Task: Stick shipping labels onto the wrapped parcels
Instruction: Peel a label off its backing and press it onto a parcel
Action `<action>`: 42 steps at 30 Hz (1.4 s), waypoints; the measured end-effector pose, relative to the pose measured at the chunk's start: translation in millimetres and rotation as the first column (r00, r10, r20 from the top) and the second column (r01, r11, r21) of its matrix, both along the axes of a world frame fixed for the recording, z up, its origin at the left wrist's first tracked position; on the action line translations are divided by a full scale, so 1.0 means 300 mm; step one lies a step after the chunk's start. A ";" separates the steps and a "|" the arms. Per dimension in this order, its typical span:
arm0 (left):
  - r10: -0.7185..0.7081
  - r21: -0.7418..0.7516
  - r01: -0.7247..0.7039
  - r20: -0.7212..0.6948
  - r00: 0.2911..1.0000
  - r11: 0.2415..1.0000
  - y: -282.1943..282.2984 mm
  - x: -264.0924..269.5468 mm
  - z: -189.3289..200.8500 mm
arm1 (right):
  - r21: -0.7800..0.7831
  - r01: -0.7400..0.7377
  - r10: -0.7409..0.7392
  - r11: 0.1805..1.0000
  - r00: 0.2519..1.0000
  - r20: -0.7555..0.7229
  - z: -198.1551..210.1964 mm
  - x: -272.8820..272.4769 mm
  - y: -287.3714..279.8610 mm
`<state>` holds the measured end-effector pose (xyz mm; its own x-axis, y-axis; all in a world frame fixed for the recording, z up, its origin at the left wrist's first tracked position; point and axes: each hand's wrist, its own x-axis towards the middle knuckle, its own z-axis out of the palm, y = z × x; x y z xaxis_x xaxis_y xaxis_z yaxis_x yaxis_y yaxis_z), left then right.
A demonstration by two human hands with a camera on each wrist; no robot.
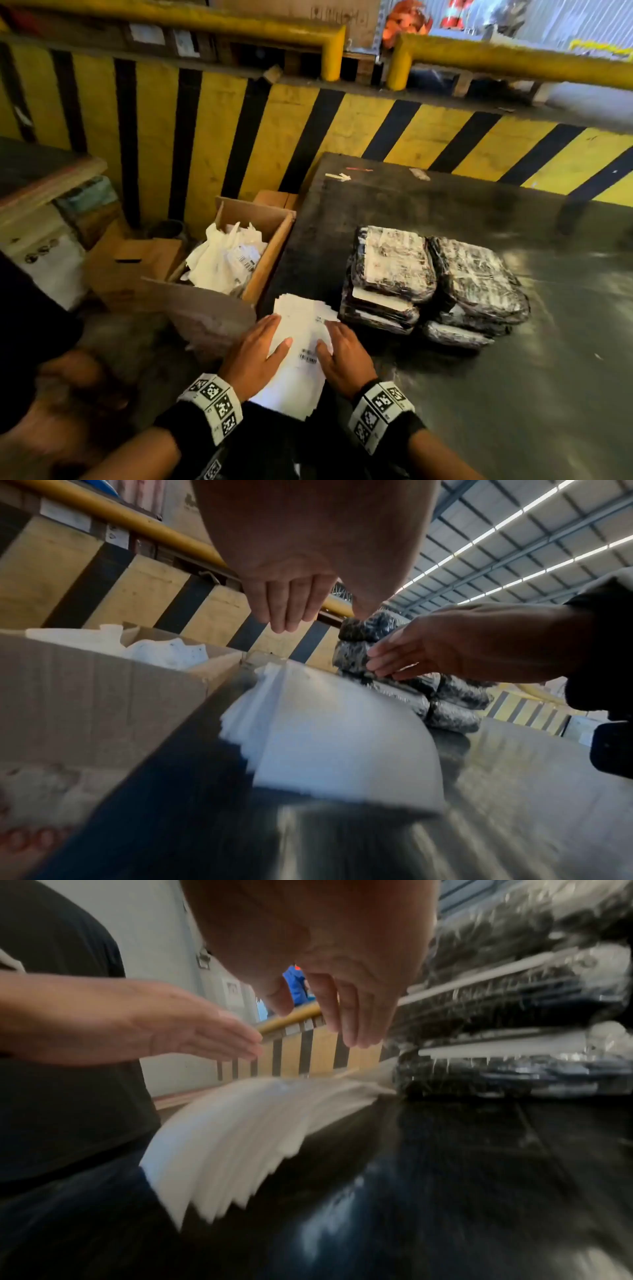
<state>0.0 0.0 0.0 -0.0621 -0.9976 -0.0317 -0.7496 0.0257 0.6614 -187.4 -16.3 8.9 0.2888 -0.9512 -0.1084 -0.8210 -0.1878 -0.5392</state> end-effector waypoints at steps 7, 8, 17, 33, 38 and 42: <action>0.037 0.063 -0.038 0.010 0.999 0.997 0.046 -0.019 -0.063 | 0.131 -0.048 0.056 0.990 0.997 -0.061 -0.098 0.014 0.042; 0.064 0.043 -0.064 -0.009 0.998 0.997 0.038 -0.020 -0.065 | 0.127 -0.052 0.058 0.991 0.997 -0.047 -0.096 0.012 0.042; 0.282 0.055 -0.282 -0.362 0.889 0.958 -0.022 -0.038 -0.034 | 0.106 -0.070 0.072 0.992 0.997 -0.013 -0.094 0.022 0.032; 0.332 0.052 -0.397 -0.654 0.680 0.916 -0.093 0.001 0.192 | 0.120 0.044 -0.094 0.992 0.888 0.450 0.048 -0.043 -0.002; 0.296 0.002 -0.447 -0.753 0.588 0.894 -0.120 -0.023 0.321 | 0.174 -0.091 -0.060 0.980 0.705 0.707 0.228 -0.077 0.056; 0.285 -0.010 -0.460 -0.772 0.568 0.888 -0.131 -0.054 0.395 | 0.125 -0.121 -0.010 0.985 0.677 0.736 0.322 -0.112 0.096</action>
